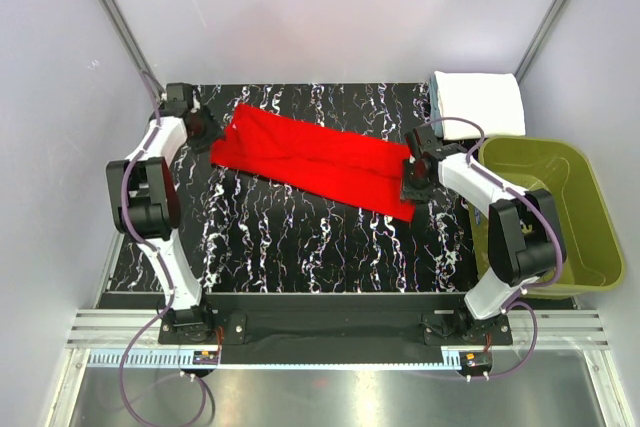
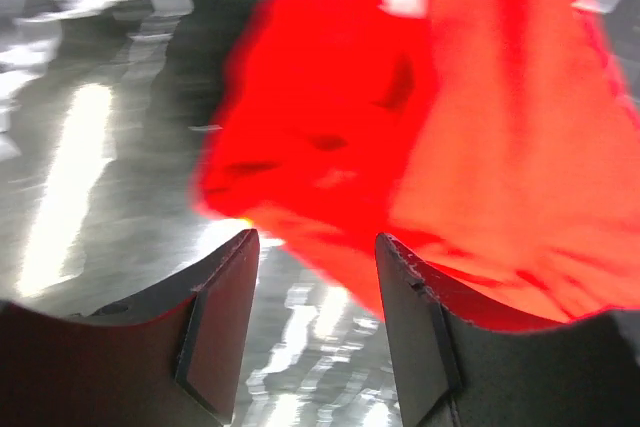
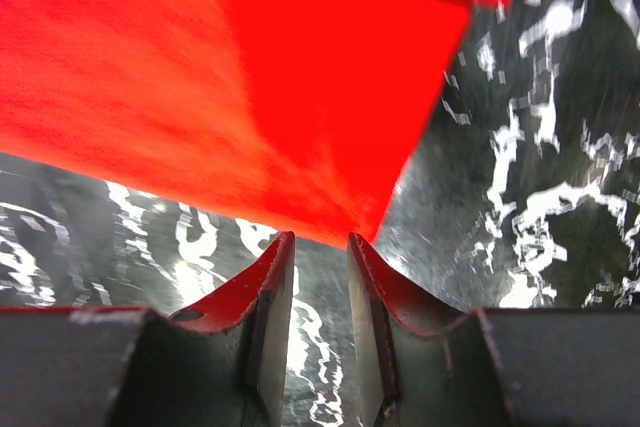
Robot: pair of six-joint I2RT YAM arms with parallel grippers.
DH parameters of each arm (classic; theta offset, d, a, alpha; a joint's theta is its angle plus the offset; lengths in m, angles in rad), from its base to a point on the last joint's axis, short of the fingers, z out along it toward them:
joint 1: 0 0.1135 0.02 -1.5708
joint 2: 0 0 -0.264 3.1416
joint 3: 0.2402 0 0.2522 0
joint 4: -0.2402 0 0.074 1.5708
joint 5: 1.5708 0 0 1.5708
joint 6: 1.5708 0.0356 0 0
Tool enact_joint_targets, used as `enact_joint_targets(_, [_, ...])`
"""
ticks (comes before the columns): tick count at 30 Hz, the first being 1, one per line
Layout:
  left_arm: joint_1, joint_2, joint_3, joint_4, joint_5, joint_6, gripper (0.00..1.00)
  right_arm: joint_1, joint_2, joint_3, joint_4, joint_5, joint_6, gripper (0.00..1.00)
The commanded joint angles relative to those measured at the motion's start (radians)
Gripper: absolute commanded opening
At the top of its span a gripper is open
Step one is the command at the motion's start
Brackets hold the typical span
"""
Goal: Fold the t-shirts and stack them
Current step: Fold the tshirt
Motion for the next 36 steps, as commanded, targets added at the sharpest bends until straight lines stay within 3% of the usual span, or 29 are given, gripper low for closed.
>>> enact_joint_targets(1, [-0.031,-0.013,0.013,0.083,0.196,-0.042,0.55,0.030,0.010,0.093,-0.002,-0.002,-0.018,0.35])
enact_joint_targets(15, [-0.074,0.203,0.154,0.068,0.139,-0.068,0.56,0.063,0.024,0.127,0.023,-0.020,-0.040,0.36])
enact_joint_targets(21, [-0.074,0.264,0.220,0.109,0.190,-0.083,0.55,0.064,0.017,0.130,0.030,-0.020,-0.043,0.36])
enact_joint_targets(36, [-0.106,0.269,0.248,0.078,0.173,-0.097,0.47,0.066,0.048,0.125,0.054,-0.046,-0.050,0.36])
